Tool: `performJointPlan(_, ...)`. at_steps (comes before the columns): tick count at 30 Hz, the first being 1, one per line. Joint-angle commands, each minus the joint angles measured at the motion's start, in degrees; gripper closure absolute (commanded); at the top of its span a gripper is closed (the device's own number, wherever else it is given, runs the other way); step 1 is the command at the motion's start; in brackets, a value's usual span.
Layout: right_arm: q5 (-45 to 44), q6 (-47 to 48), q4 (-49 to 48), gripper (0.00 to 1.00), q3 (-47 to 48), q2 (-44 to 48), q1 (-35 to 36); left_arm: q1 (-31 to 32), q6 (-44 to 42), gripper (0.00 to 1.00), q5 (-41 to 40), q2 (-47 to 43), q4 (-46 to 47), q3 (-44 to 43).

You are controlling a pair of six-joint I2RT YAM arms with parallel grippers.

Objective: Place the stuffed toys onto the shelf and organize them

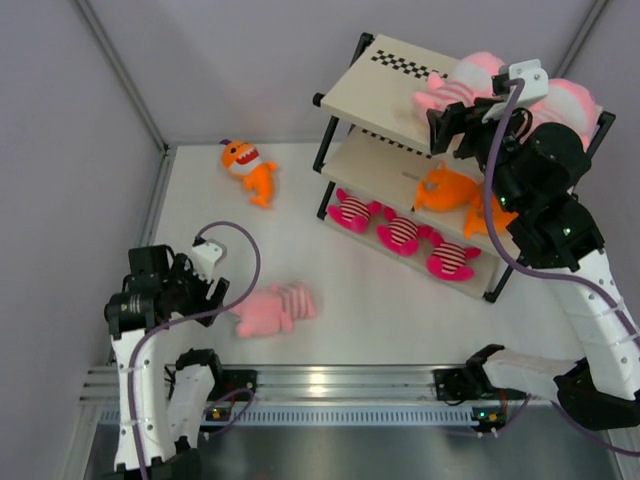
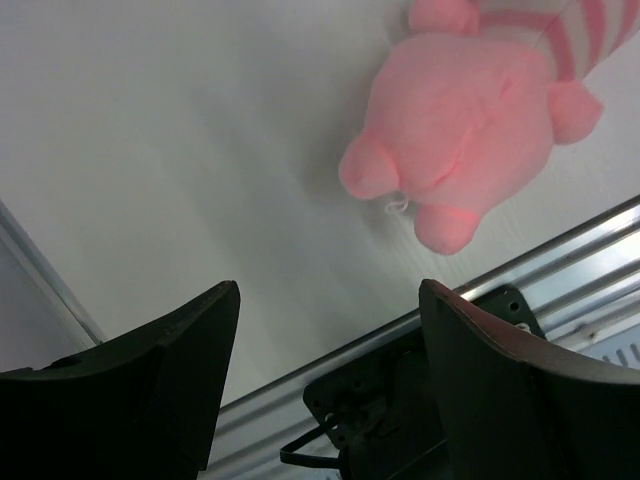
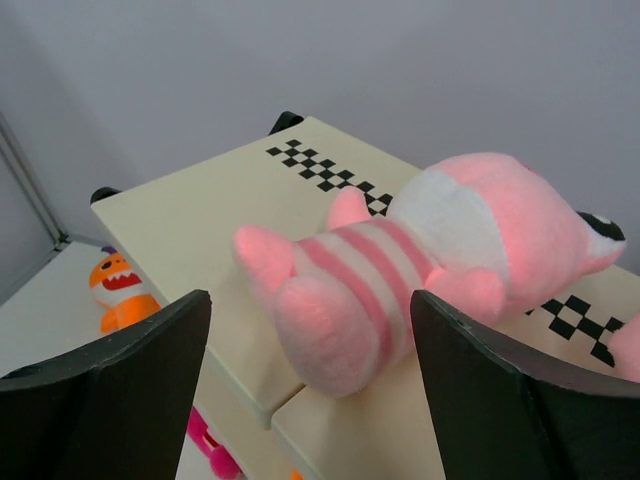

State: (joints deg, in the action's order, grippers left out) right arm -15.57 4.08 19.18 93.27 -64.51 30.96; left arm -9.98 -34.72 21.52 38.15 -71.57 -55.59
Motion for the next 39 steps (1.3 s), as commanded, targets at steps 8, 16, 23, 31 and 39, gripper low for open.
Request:
performJointPlan(8, 5.8, 5.7, 11.5, 0.16, 10.3, 1.8, 0.6, 0.1, -9.2, 0.19, 3.3, 7.5, 1.3, 5.4)
performJointPlan(16, 6.4, 7.6, 15.7, 0.15, 10.4, 3.4, 1.6, 5.5, -14.9, 0.10, 2.6, 20.5, 2.7, 6.1)
performJointPlan(23, 5.7, 8.3, 15.2, 0.15, 10.3, 4.4, 1.6, 18.0, -6.9, 0.09, -3.3, 35.3, 9.9, 2.2)
performJointPlan(31, 7.4, 13.5, 11.4, 0.15, 14.4, -0.3, 3.7, 18.5, -2.6, 0.83, 0.2, 39.0, 15.1, 5.1)
performJointPlan(39, 2.2, 33.9, 2.6, 0.16, 1.1, -2.7, 30.1, 18.2, 4.0, 1.00, -0.6, 28.2, 14.9, 0.8)
